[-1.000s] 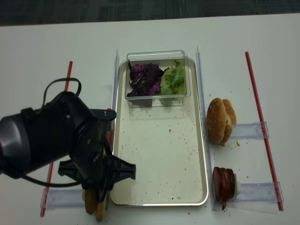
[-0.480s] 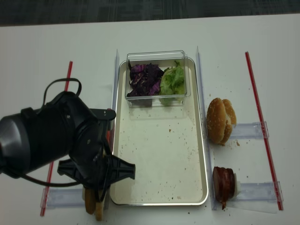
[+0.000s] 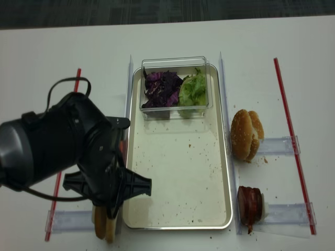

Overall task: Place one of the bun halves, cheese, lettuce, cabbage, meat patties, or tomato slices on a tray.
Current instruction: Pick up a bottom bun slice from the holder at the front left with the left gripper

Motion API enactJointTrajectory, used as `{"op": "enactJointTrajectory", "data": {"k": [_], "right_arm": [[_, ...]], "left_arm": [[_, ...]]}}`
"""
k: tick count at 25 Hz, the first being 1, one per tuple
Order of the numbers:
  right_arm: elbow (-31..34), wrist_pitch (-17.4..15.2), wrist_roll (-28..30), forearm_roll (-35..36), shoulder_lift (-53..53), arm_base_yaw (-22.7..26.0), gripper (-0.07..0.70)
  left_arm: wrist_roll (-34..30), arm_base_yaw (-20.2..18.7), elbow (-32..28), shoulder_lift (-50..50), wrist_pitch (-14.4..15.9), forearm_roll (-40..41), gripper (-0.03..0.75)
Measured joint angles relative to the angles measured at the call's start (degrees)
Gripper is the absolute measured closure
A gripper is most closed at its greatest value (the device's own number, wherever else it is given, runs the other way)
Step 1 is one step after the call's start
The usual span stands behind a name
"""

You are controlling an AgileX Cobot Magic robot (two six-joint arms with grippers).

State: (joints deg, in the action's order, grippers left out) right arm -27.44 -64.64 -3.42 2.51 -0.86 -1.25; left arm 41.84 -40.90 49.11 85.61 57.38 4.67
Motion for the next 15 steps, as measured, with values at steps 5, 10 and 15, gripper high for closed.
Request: {"op": "enactJointTrajectory", "data": {"k": [5, 10, 15], "right_arm": [[0.0, 0.0, 0.0, 0.0, 0.0, 0.0, 0.455], [0.0, 0.0, 0.0, 0.0, 0.0, 0.0, 0.455], [0.0, 0.0, 0.0, 0.0, 0.0, 0.0, 0.455]], "left_arm": [[-0.5, 0.0, 5.9, 0.0, 3.7, 0.8, 0.654], [-0.6, 0.1, 11.0, 0.0, 5.1, 1.6, 0.655], [-2.3, 3.2, 12.8, 0.0, 6.1, 1.6, 0.655]]}}
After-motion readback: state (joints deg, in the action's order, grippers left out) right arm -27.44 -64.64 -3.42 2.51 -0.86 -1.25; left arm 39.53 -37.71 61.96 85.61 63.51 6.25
